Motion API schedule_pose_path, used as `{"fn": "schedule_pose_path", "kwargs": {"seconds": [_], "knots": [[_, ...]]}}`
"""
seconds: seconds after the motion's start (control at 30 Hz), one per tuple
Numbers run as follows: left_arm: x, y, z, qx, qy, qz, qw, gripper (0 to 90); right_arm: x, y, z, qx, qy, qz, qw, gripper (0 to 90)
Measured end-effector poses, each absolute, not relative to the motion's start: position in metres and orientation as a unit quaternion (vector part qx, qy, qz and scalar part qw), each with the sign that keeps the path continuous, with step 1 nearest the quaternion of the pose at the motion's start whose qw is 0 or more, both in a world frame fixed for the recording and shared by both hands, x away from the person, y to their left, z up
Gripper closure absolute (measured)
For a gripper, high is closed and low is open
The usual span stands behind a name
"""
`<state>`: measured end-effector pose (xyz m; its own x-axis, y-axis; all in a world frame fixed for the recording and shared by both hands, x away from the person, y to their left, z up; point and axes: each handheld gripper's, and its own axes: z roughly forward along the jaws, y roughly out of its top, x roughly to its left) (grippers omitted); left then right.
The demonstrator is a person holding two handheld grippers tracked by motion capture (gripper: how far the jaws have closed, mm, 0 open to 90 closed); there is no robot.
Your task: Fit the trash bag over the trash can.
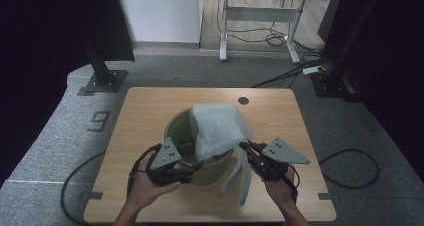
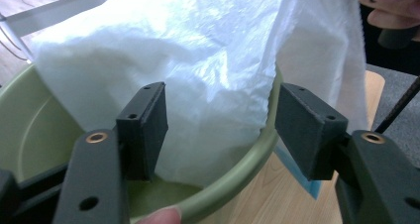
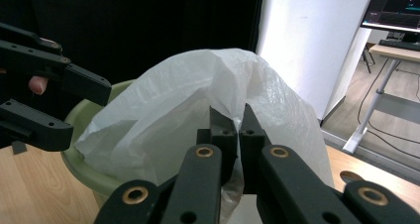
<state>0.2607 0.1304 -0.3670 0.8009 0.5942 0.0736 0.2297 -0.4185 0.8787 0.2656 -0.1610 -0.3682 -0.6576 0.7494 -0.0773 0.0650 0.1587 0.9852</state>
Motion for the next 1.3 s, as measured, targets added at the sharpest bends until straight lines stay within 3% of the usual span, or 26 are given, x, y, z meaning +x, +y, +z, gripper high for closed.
{"fn": "schedule_pose_path", "kwargs": {"seconds": [0.23,0.5,0.6,0.77,1.0,1.3], "knots": [[0.265,0.125,-0.369,0.820,0.260,0.196,0.471,51.7,0.268,-0.160,-0.372,0.292,0.703,0.581,0.288,87.2],[0.275,0.131,-0.366,0.811,0.276,0.152,0.492,80.1,0.267,-0.162,-0.373,0.292,0.702,0.583,0.287,82.7],[0.279,0.134,-0.366,0.807,0.288,0.141,0.496,88.1,0.266,-0.163,-0.374,0.300,0.698,0.581,0.292,69.9],[0.283,0.143,-0.364,0.796,0.311,0.154,0.496,89.8,0.251,-0.165,-0.383,0.311,0.696,0.570,0.306,44.9],[0.286,0.148,-0.362,0.790,0.322,0.156,0.497,89.9,0.233,-0.171,-0.405,0.335,0.701,0.558,0.292,37.6],[0.287,0.153,-0.361,0.784,0.329,0.161,0.501,89.9,0.223,-0.176,-0.440,0.367,0.700,0.561,0.247,36.0]]}}
